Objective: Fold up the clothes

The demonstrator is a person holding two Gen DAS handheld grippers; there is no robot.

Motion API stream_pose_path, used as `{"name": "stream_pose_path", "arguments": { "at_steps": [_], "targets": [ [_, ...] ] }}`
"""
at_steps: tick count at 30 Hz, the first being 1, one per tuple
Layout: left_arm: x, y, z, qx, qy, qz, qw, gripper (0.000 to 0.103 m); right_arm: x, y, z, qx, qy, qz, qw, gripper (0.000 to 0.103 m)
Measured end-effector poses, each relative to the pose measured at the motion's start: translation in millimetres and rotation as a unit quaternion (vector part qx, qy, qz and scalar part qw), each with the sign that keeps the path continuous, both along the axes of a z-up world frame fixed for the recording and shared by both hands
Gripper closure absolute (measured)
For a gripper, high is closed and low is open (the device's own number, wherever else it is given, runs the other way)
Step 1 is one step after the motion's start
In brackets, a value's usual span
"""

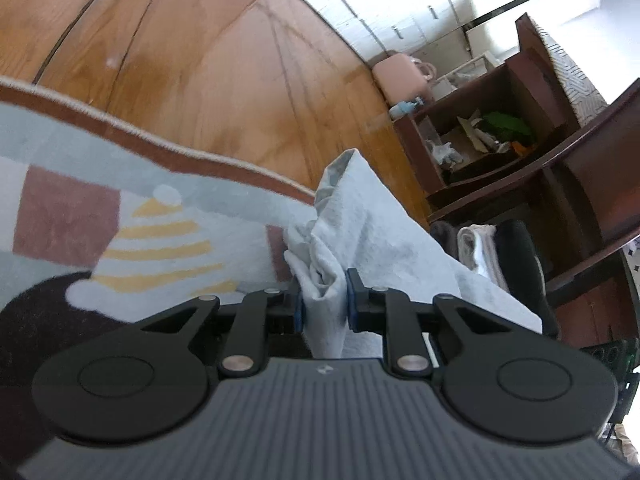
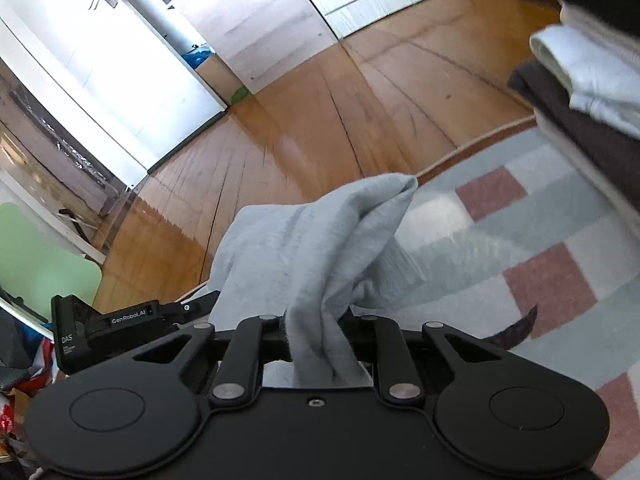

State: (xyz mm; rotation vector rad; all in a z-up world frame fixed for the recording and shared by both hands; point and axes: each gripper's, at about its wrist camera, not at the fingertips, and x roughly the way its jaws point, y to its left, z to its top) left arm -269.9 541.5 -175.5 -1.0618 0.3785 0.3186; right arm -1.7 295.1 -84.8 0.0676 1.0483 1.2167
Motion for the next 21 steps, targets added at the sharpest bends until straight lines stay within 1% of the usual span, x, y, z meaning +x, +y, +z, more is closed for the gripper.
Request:
{"name": "stream_pose_path", "arguments": {
  "at_steps": [3,7,11,15,17,18,21],
  "targets": [
    [0,-4,7,0.006,-0.005,0.001,1.0000,0.085,2,-2,4,0.003,-0.001,-0.008,1.000,0.083],
    [-6,-15,17,0.023,0.004,0.004,0.9997,0.086,-3,-4,11,0.009,-0.008,-0.011,1.000,0.083],
    [-14,-19,27,0.033,0.006,0.007,0.9994,0.085,-14,-5,20,0.008,-0.024,0.005,1.000,0.083],
    [-13,-32,44,0.075,0.007,-0.007,0.9972,0.087,-27,-17,36,0.005,-0.039,0.008,0.999,0.083],
    [-14,-39,52,0.087,-0.003,-0.017,0.9961,0.087,-34,-26,46,0.011,-0.044,0.007,0.999,0.083],
    [-16,-42,55,0.086,-0.011,-0.023,0.9960,0.087,-36,-31,51,0.020,-0.043,0.003,0.999,0.083],
    [-24,-48,60,0.069,-0.047,-0.033,0.9960,0.087,-38,-51,63,0.060,-0.018,-0.031,0.998,0.084]
  ]
}}
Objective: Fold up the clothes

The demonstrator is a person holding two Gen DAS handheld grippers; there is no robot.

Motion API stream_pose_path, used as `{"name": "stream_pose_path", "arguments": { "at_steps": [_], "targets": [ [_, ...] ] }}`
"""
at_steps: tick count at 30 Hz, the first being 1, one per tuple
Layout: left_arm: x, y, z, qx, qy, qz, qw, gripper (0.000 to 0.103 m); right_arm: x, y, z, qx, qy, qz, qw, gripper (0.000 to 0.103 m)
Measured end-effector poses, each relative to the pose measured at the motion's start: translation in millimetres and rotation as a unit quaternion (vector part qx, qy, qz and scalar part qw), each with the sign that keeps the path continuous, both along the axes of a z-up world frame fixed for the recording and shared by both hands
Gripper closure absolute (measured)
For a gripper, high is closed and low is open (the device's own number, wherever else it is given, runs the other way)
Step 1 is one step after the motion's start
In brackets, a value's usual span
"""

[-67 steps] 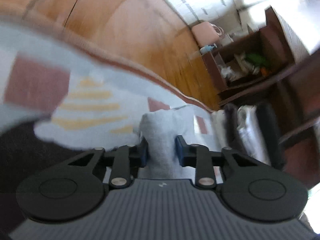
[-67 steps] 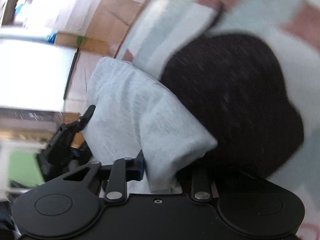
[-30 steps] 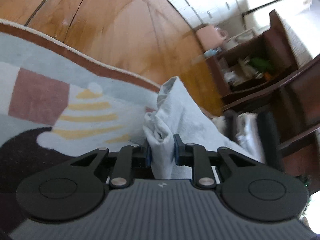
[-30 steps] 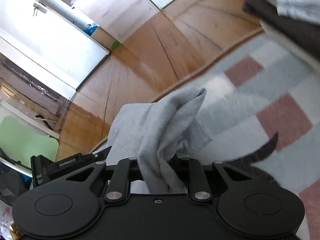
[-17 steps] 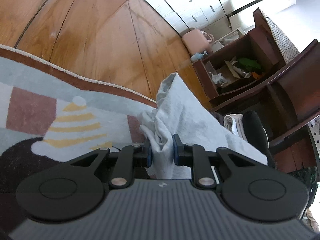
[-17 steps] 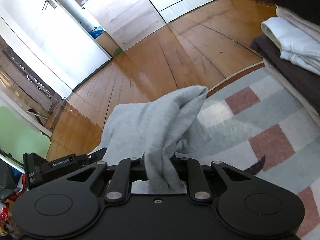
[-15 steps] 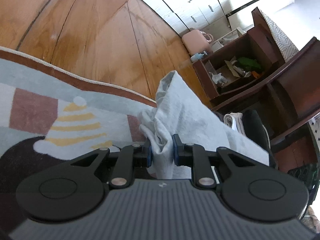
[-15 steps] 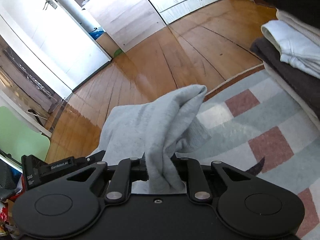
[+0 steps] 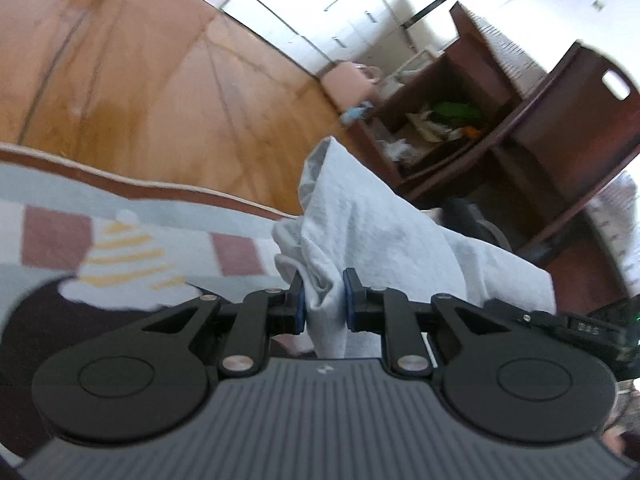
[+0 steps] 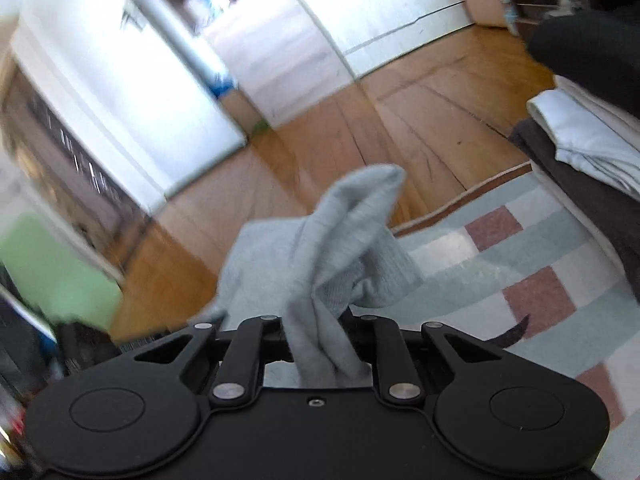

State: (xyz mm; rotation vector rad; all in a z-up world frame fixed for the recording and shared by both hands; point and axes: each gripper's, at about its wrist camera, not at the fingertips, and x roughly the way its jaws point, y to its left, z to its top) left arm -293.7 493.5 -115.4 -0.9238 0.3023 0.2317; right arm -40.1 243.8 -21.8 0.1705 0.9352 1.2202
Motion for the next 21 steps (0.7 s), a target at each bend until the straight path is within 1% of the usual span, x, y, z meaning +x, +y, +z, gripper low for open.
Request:
{"name": "stream_pose_path", "arguments": {
  "at_steps": [2,5,8,10,12,14,16,18,20,21],
  "targets": [
    [-6,-6,4,-0.003,-0.027,-0.005,0.9996,0.087,-5,-11,10,0.010,-0.006,-0.010,1.000,0.084],
    [-14,-18,11,0.005,-0.064,-0.007,0.9979,0.087,-17,-21,33,0.000,-0.038,-0.004,0.999,0.084],
    [-24,-35,15,0.016,-0.116,0.008,0.9931,0.087,-27,-34,60,0.001,-0.066,0.012,0.998,0.084],
    [-36,-48,14,0.003,-0.137,0.025,0.9903,0.086,-29,-40,73,0.004,-0.084,0.028,0.996,0.084],
    [-53,-57,7,-0.023,-0.151,0.053,0.9868,0.086,-28,-43,79,0.007,-0.085,0.055,0.995,0.084],
    [-70,-64,0,-0.045,-0.156,0.074,0.9839,0.086,-25,-41,76,0.004,-0.068,0.107,0.992,0.084],
    [-79,-72,-3,-0.051,-0.146,0.086,0.9843,0.087,-25,-38,69,-0.009,-0.063,0.147,0.987,0.085],
    [-82,-85,-5,-0.044,-0.122,0.094,0.9871,0.087,-27,-35,64,-0.023,-0.068,0.169,0.983,0.085],
    [-79,-95,-9,-0.042,-0.104,0.097,0.9890,0.087,-27,-37,63,-0.011,-0.069,0.183,0.981,0.085],
    [-77,-98,-10,-0.045,-0.102,0.097,0.9891,0.087,-26,-38,62,-0.004,-0.068,0.190,0.979,0.085]
  ]
}}
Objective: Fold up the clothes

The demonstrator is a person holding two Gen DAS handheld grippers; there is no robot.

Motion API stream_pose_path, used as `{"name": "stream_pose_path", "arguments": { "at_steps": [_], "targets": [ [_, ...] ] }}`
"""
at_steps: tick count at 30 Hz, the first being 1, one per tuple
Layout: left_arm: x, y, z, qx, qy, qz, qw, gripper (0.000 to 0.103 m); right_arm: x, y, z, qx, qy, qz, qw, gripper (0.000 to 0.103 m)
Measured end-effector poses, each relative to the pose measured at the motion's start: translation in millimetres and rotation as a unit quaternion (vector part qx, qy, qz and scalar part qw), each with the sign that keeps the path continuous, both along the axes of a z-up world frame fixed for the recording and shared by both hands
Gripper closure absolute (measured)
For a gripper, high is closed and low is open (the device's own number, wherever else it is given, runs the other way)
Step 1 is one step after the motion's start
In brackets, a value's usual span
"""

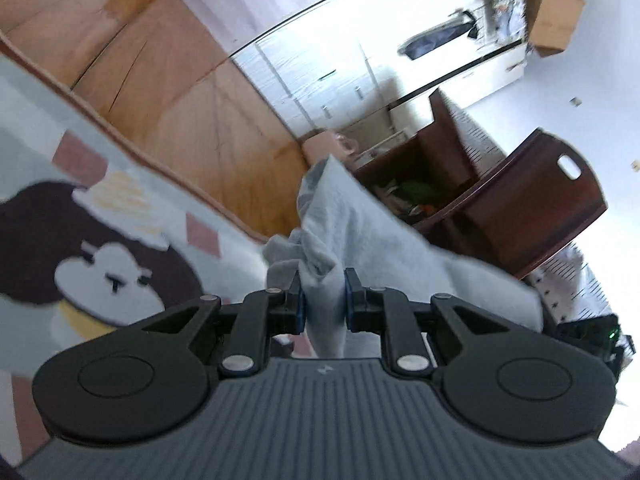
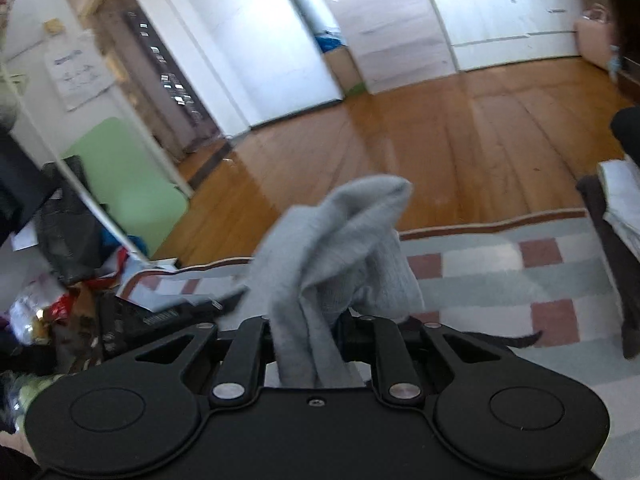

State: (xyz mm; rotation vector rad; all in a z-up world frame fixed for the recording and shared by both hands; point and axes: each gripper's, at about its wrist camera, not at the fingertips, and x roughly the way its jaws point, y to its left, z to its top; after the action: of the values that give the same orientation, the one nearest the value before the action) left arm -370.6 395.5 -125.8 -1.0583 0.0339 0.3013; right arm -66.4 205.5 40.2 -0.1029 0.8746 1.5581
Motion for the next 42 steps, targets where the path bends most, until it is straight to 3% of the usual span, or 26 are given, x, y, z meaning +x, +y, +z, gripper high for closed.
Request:
{"name": "stream_pose_path", "arguments": {
  "at_steps": [2,7,10,17,20,22,25,27,30,34,36,38,39,42],
  "targets": [
    [2,-3,-5,-0.001,-0.007,0.002,1.0000,0.087,8,-6,-2,0.016,0.011,0.006,1.000,0.085],
    [22,-11,7,0.052,-0.027,-0.010,0.9982,0.087,42,-14,1,0.014,0.045,0.010,0.999,0.085],
    [53,-18,23,0.046,-0.058,-0.025,0.9969,0.086,73,-22,19,0.013,0.050,0.011,0.999,0.085],
    [200,-37,100,0.095,-0.058,-0.107,0.9880,0.086,173,-60,107,0.002,-0.029,-0.028,0.999,0.085],
    [268,-44,128,0.113,-0.053,-0.147,0.9812,0.086,221,-74,144,-0.015,-0.064,-0.059,0.996,0.085],
    [308,-55,147,0.146,-0.029,-0.177,0.9730,0.087,253,-84,169,-0.026,-0.087,-0.080,0.993,0.085],
    [351,-73,159,0.182,-0.001,-0.205,0.9617,0.087,295,-92,188,-0.051,-0.082,-0.102,0.990,0.085],
    [379,-77,157,0.174,0.016,-0.229,0.9576,0.087,313,-93,192,-0.063,-0.092,-0.109,0.988,0.085],
    [419,-81,148,0.147,0.037,-0.255,0.9549,0.087,344,-89,185,-0.091,-0.101,-0.131,0.982,0.085],
    [464,-86,108,0.084,0.086,-0.253,0.9599,0.087,406,-82,136,-0.120,-0.099,-0.209,0.965,0.067],
    [478,-93,83,0.059,0.102,-0.268,0.9561,0.086,435,-83,95,-0.147,-0.093,-0.273,0.946,0.065],
    [482,-98,64,0.032,0.102,-0.277,0.9550,0.079,455,-92,60,-0.191,-0.088,-0.347,0.914,0.065],
    [480,-97,59,0.022,0.093,-0.278,0.9558,0.078,460,-104,52,-0.194,-0.081,-0.383,0.900,0.062],
    [476,-97,55,0.022,0.084,-0.277,0.9570,0.077,457,-156,51,-0.128,-0.039,-0.416,0.900,0.063]
  ]
}}
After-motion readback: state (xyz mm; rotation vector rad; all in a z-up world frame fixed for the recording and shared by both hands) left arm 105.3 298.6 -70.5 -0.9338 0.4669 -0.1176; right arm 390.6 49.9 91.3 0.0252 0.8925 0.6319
